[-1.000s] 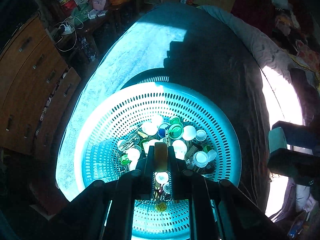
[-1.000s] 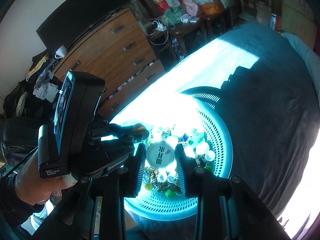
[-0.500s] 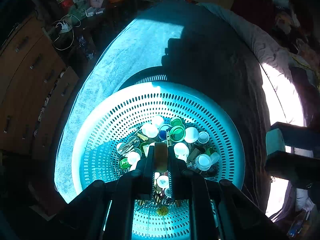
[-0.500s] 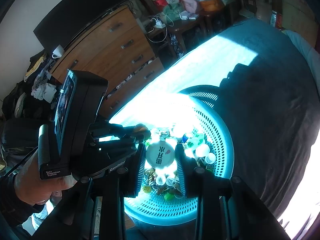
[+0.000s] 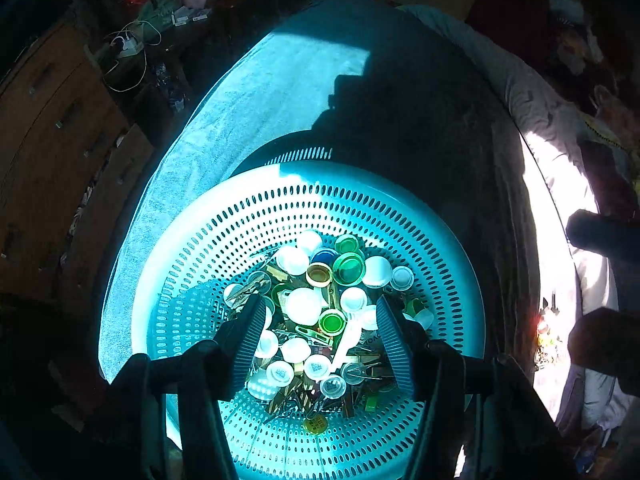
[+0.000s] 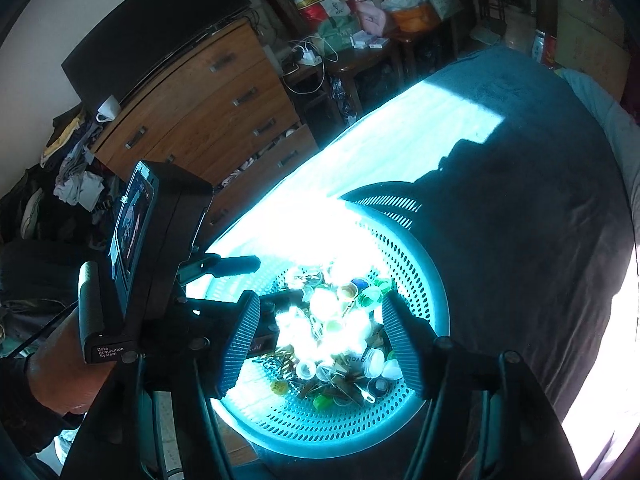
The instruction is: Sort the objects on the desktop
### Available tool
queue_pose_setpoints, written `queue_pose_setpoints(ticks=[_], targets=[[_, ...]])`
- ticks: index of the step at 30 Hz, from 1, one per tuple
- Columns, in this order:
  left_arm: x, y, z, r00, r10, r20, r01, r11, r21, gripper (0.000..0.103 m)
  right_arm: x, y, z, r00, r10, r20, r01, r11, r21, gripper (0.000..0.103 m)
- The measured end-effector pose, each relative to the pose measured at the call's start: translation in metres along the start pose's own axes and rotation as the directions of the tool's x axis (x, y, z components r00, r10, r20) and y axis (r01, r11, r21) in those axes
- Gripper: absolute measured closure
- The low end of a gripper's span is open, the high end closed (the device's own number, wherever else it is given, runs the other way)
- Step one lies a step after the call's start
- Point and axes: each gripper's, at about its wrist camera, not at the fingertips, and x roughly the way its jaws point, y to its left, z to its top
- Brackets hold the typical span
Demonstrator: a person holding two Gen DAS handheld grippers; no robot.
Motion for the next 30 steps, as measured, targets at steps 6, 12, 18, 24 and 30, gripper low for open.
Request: queue_pose_setpoints(ticks=[6, 12, 18, 24, 30], targets=[[-0.069, -0.024, 0.027, 0.988, -0.022, 0.153, 0.019, 1.000, 0.018, 0.036, -0.053, -0.008, -0.019, 0.998, 0.000, 0.064, 0.002, 1.000, -0.021, 0.033], [-0.216, -0.086, 0.057, 0.812, 0.205, 0.546, -0.264, 0.964, 0.031, 0.000, -0.152, -0.029, -0.066, 0.984, -0.060, 0.170, 0.054, 0.998, 0.043, 0.028], [-0.308, -0.127, 0.058, 0.726, 0.196, 0.659, -0.205, 0.977, -0.064, 0.000, -0.270, -0.027, -0.118, 0.936, -0.164, 0.311, 0.142, 0.986, 0.093, 0.012], [-0.353, -0.131, 0.044, 0.744, 0.231, 0.627, -0.183, 0.973, -0.142, 0.000, -0.356, -0.023, -0.144, 0.851, -0.258, 0.458, 0.198, 0.965, 0.174, 0.000], [-0.403, -0.129, 0.026, 0.751, 0.326, 0.574, -0.249, 0.945, -0.211, 0.000, -0.403, -0.001, -0.161, 0.804, -0.268, 0.531, 0.188, 0.962, 0.200, 0.000]])
